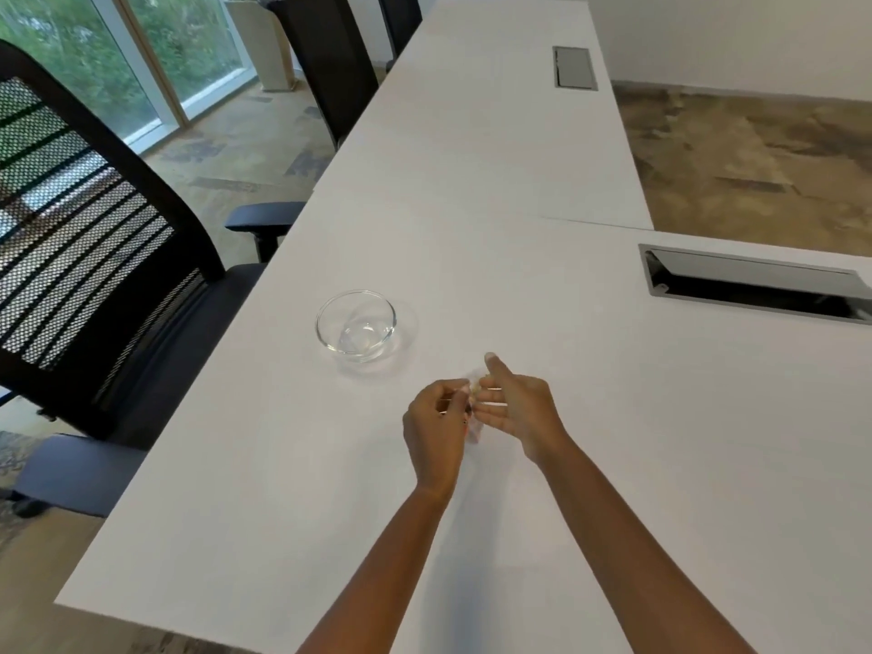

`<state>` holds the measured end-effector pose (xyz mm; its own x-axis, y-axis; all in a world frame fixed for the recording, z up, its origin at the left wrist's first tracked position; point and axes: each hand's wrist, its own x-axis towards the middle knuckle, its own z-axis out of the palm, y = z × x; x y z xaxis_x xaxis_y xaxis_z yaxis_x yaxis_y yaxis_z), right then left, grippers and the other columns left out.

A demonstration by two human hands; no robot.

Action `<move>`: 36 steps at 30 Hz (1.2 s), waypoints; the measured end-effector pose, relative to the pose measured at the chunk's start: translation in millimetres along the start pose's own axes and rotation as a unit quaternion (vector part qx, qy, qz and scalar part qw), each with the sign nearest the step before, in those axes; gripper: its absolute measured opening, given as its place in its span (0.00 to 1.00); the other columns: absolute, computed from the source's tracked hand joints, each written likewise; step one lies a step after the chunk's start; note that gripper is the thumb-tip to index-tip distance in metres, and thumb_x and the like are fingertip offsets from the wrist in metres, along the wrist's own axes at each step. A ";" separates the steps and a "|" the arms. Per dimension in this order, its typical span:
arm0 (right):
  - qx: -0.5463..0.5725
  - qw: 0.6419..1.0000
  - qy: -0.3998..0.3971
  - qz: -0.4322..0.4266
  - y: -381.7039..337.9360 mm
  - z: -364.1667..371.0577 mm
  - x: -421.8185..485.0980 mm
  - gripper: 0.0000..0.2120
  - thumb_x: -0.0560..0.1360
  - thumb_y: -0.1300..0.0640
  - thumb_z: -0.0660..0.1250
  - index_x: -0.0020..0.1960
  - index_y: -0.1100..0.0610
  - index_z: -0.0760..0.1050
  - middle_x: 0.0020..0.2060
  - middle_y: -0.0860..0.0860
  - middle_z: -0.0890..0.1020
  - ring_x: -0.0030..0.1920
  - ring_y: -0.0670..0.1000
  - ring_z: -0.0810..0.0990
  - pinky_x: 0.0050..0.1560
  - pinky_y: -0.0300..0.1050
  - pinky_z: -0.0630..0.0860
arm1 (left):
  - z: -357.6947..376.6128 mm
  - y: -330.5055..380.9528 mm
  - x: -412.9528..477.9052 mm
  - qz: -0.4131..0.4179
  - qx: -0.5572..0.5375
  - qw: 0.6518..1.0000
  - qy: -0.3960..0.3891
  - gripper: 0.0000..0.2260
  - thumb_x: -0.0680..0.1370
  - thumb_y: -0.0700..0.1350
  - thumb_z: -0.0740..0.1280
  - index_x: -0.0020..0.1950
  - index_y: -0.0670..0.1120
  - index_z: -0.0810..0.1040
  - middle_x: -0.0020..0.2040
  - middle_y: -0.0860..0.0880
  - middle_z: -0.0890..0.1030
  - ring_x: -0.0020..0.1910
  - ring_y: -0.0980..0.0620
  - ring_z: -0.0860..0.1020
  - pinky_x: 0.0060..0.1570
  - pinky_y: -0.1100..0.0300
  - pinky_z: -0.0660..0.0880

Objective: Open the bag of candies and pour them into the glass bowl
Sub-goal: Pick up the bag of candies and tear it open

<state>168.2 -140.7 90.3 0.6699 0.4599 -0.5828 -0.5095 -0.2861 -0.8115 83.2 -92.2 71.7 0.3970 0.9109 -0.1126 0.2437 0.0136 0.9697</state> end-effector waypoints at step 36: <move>-0.174 0.977 -0.045 -0.118 -26.5 -44.0 -12.3 0.07 0.69 0.64 0.70 0.33 0.64 0.77 0.35 0.62 0.79 0.37 0.59 0.78 0.45 0.54 0.80 | 25.7 41.0 14.1 -0.186 -0.105 0.955 -0.207 0.07 0.74 0.37 0.60 0.40 0.37 0.76 0.38 0.40 0.79 0.35 0.44 0.80 0.36 0.60 0.80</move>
<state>197.3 -175.7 117.1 0.6885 0.6146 -0.3851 -0.1225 -0.4248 -0.8970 121.5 -89.4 104.3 0.6445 0.5863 -0.4909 0.2706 0.4255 0.8635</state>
